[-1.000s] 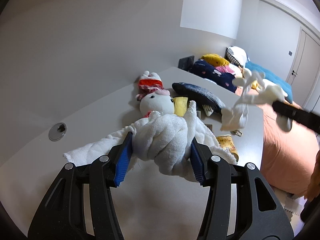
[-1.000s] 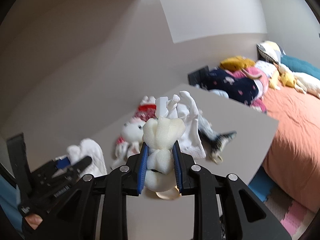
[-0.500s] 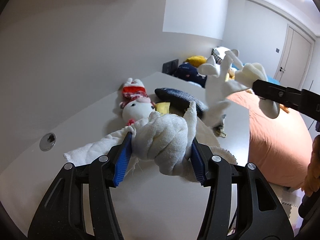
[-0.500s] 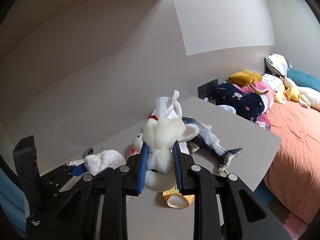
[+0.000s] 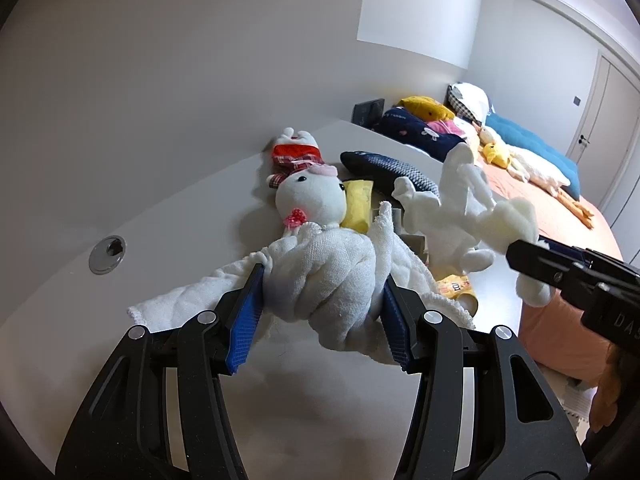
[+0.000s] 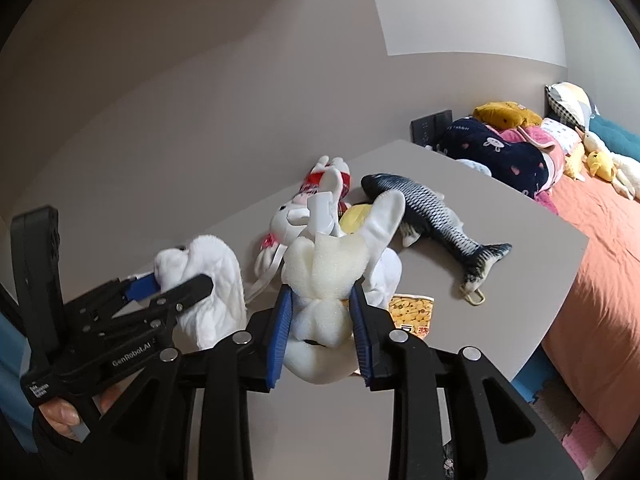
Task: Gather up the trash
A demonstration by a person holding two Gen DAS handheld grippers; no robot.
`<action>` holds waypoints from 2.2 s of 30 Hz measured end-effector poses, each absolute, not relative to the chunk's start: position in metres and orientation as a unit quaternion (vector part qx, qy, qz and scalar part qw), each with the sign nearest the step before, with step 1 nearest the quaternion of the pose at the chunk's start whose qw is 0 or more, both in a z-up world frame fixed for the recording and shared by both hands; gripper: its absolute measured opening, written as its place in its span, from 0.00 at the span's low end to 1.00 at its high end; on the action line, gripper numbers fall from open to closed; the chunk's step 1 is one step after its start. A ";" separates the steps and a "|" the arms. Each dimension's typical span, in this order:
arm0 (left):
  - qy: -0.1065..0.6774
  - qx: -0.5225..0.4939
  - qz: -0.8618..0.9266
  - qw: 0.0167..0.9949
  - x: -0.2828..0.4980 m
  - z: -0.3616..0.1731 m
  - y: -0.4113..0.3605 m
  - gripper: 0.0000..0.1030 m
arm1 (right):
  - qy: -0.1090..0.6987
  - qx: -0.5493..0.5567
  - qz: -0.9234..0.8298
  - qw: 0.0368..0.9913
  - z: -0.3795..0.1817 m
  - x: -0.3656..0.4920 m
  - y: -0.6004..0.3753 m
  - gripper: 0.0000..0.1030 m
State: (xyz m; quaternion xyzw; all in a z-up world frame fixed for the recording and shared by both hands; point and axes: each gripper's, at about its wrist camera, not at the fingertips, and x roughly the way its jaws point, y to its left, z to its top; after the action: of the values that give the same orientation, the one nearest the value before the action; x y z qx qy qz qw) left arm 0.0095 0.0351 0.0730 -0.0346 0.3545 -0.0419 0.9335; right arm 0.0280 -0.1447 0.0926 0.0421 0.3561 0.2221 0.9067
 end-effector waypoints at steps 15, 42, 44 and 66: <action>0.376 -0.044 -0.018 0.925 0.016 0.055 0.055 0.52 | 0.397 0.023 0.241 0.885 0.053 0.035 -0.119 0.50; 0.385 -0.053 -0.006 0.921 0.024 0.045 0.081 0.52 | 0.422 -0.003 0.208 0.882 0.033 0.104 -0.102 0.00; 0.383 -0.054 -0.006 0.922 0.023 0.046 0.082 0.52 | 0.398 0.004 0.210 0.893 0.048 0.096 -0.105 0.00; 0.394 -0.055 -0.004 0.917 0.032 0.038 0.086 0.53 | 0.427 -0.027 0.166 0.888 0.021 0.115 -0.108 0.48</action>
State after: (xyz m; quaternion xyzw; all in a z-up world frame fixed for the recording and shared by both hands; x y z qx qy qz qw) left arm 0.0321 0.0858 0.0381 -0.0554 0.3944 -0.0045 0.9172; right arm 0.1149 -0.1079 0.0206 -0.0273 0.4271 0.1662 0.8884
